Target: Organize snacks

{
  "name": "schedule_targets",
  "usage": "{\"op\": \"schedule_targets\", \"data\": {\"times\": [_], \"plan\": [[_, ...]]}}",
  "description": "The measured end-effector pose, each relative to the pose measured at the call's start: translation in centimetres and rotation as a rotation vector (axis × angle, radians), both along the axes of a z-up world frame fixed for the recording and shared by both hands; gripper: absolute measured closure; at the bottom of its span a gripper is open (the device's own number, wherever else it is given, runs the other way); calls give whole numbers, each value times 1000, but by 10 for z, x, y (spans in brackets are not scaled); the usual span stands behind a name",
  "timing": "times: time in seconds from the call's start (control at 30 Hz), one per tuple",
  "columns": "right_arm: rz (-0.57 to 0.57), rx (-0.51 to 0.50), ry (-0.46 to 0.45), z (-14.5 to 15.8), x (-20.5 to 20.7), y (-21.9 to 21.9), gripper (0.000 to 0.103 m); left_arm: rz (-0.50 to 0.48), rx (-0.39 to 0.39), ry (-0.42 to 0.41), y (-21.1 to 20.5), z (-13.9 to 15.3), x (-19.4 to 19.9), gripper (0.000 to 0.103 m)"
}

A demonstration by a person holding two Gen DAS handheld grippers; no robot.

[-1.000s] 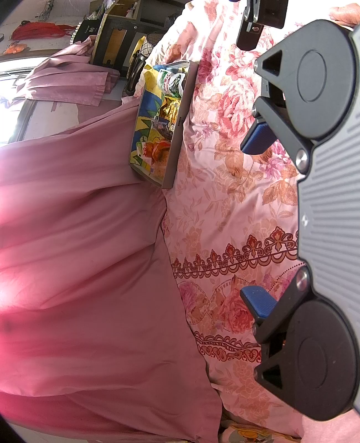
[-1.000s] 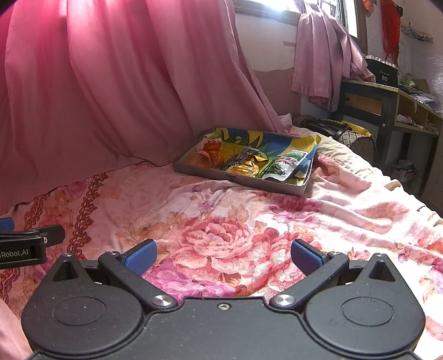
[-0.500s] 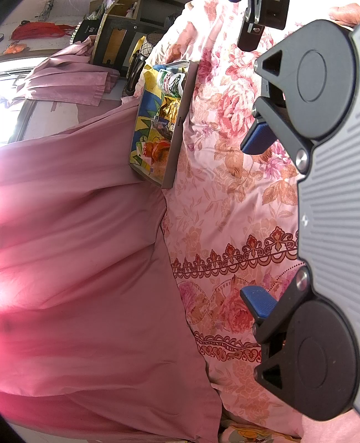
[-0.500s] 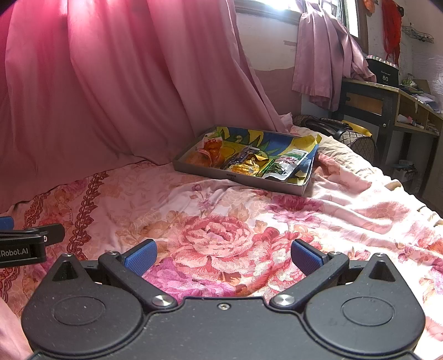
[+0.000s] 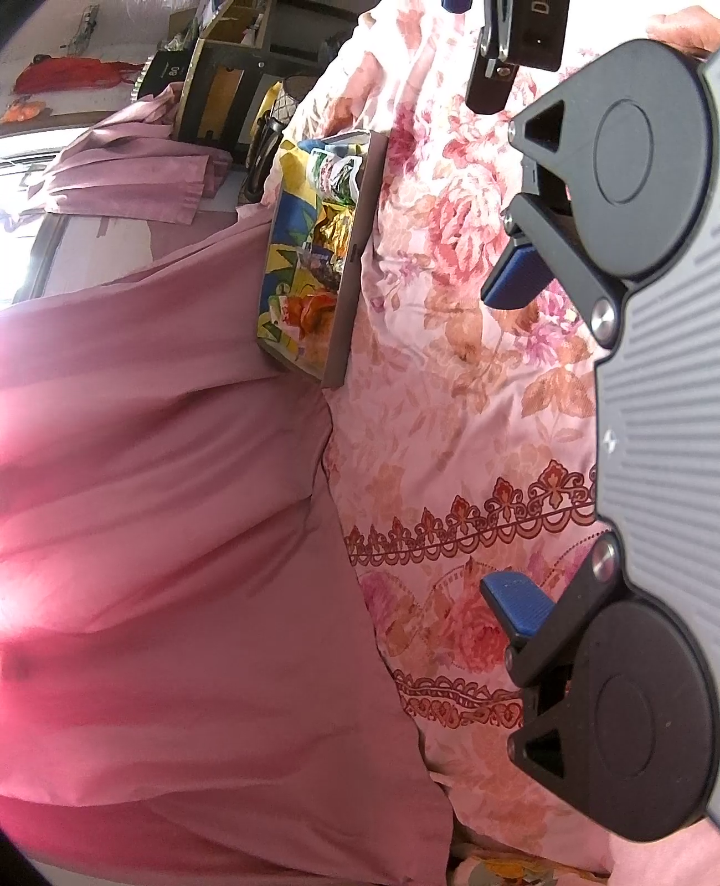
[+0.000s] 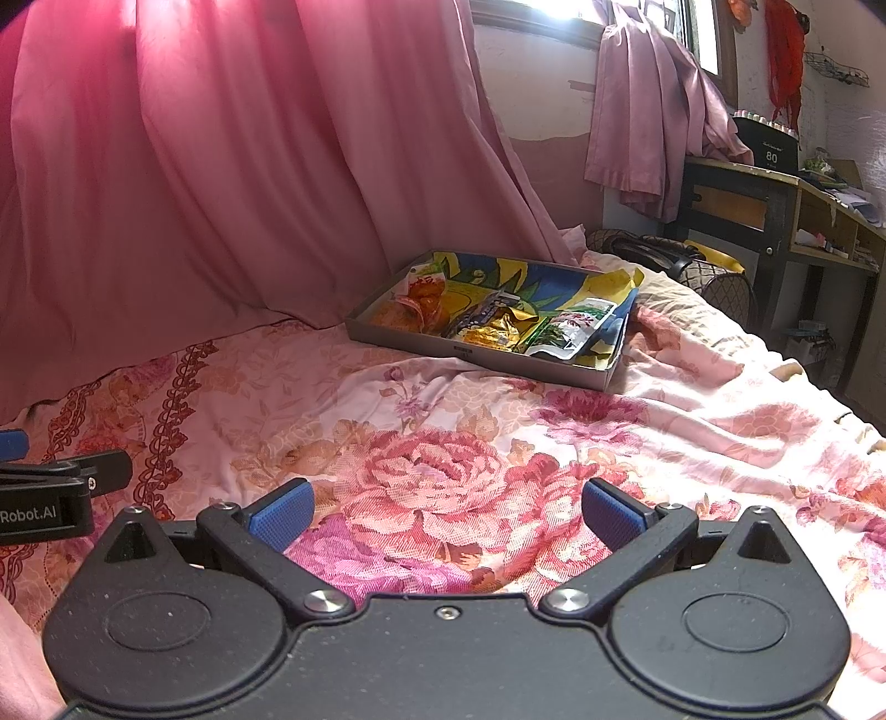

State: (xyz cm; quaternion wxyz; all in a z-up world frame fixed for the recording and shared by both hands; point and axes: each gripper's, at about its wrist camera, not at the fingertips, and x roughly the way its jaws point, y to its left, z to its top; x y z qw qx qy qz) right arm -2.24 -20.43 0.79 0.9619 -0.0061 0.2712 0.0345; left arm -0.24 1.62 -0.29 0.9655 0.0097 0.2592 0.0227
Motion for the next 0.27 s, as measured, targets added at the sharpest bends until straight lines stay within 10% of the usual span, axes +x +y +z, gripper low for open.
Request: {"op": "schedule_targets", "data": {"times": [0.27], "plan": [[0,-1,1,0,1,1,1,4,2,6,0,0,0,0]]}}
